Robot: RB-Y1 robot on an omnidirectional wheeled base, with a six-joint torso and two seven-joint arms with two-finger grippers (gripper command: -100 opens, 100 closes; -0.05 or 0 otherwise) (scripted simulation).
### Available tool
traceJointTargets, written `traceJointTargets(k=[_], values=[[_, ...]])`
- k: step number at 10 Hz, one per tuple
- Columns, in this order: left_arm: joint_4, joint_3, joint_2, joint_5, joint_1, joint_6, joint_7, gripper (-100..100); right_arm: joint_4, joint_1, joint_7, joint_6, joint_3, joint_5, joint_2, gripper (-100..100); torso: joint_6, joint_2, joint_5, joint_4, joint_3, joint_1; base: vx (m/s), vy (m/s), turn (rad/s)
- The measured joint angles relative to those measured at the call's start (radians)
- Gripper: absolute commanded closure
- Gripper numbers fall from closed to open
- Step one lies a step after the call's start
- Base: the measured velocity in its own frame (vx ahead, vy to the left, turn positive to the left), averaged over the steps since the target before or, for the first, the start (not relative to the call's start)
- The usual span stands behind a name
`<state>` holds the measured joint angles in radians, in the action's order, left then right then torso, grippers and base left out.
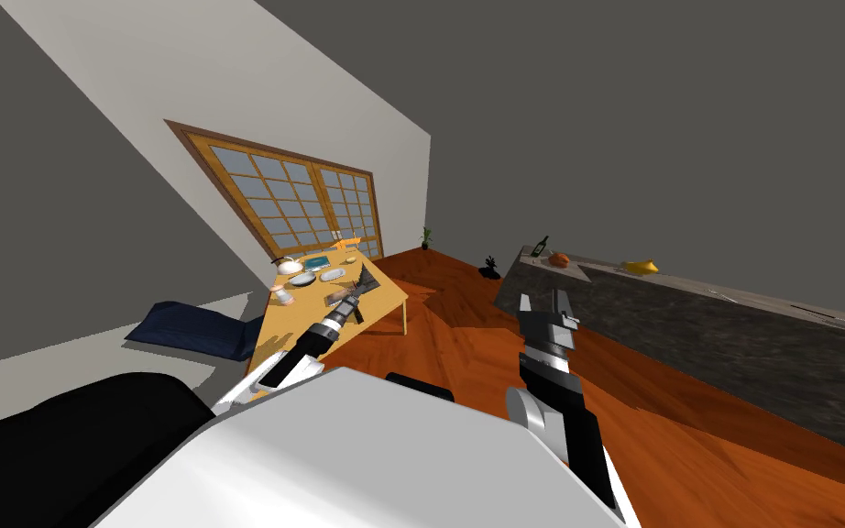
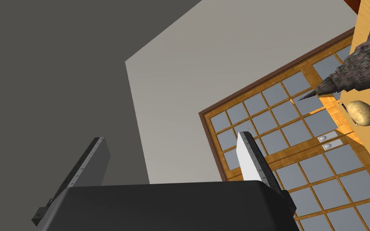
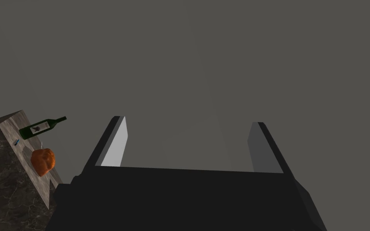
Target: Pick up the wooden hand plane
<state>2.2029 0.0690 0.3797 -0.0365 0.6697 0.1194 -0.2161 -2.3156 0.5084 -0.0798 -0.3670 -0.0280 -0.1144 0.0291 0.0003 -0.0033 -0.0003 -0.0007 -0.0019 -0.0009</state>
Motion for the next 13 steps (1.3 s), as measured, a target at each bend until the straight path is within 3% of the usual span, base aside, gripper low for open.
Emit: traceJointTargets(k=[2,4,13], values=[[-0.040,0.010,0.015,-0.004,-0.013,-0.072,-0.017,-100,0.000,0.000,0.000,0.000,0.000,0.000,0.000,0,0.000,-0.001,0.000,0.000,-0.001,0.000,0.055,-0.019,-0.037],[-0.057,0.012,0.014,-0.004,0.028,-0.108,-0.038,-100,0.000,0.000,0.000,0.000,0.000,0.000,0.000,0,0.000,0.000,0.000,0.000,0.000,0.001,0.046,-0.006,-0.040],[-0.120,0.048,0.046,-0.033,0.037,-0.326,-0.075,-100,0.000,0.000,0.000,0.000,0.000,0.000,0.000,0,0.000,0.000,0.000,0.000,0.000,0.002,0.038,0.010,-0.050]])
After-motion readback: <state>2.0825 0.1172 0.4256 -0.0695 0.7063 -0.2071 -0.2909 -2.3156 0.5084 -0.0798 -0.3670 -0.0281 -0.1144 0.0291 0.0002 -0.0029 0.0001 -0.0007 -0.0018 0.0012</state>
